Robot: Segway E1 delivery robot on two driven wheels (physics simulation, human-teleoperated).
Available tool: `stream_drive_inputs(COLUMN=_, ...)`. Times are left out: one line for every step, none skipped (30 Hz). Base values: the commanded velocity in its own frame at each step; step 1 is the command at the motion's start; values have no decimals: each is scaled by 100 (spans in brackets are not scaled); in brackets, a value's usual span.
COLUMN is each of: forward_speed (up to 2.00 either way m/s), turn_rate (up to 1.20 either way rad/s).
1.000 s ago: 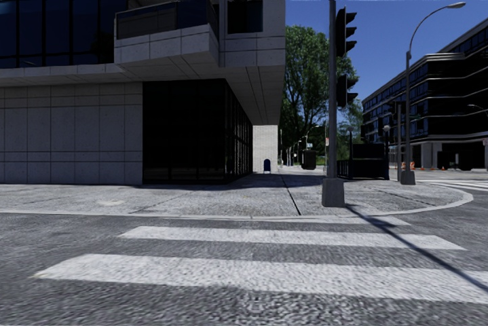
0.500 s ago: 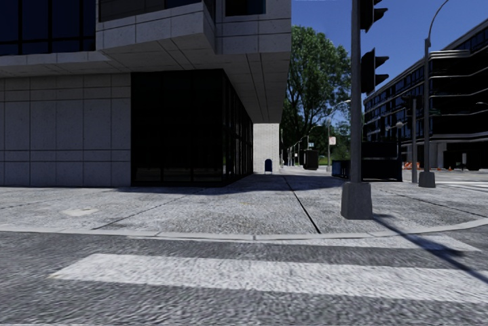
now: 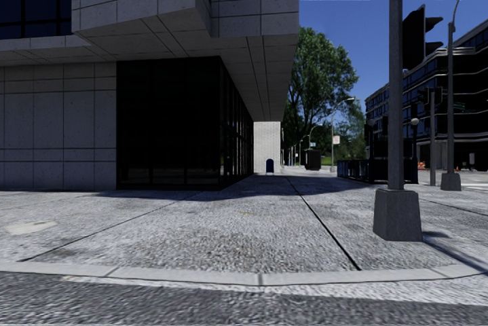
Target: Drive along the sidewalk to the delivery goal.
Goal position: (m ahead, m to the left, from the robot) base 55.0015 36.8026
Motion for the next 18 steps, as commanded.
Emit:
stream_drive_inputs(forward_speed=200, turn_rate=0)
stream_drive_inputs(forward_speed=200, turn_rate=0)
stream_drive_inputs(forward_speed=200, turn_rate=0)
stream_drive_inputs(forward_speed=200, turn_rate=0)
stream_drive_inputs(forward_speed=200, turn_rate=0)
stream_drive_inputs(forward_speed=200, turn_rate=0)
stream_drive_inputs(forward_speed=200, turn_rate=0)
stream_drive_inputs(forward_speed=200, turn_rate=0)
stream_drive_inputs(forward_speed=200, turn_rate=0)
stream_drive_inputs(forward_speed=200, turn_rate=7)
stream_drive_inputs(forward_speed=200, turn_rate=15)
stream_drive_inputs(forward_speed=200, turn_rate=15)
stream_drive_inputs(forward_speed=191, turn_rate=18)
stream_drive_inputs(forward_speed=176, turn_rate=20)
stream_drive_inputs(forward_speed=161, turn_rate=23)
stream_drive_inputs(forward_speed=161, turn_rate=23)
stream_drive_inputs(forward_speed=153, turn_rate=30)
stream_drive_inputs(forward_speed=144, turn_rate=34)
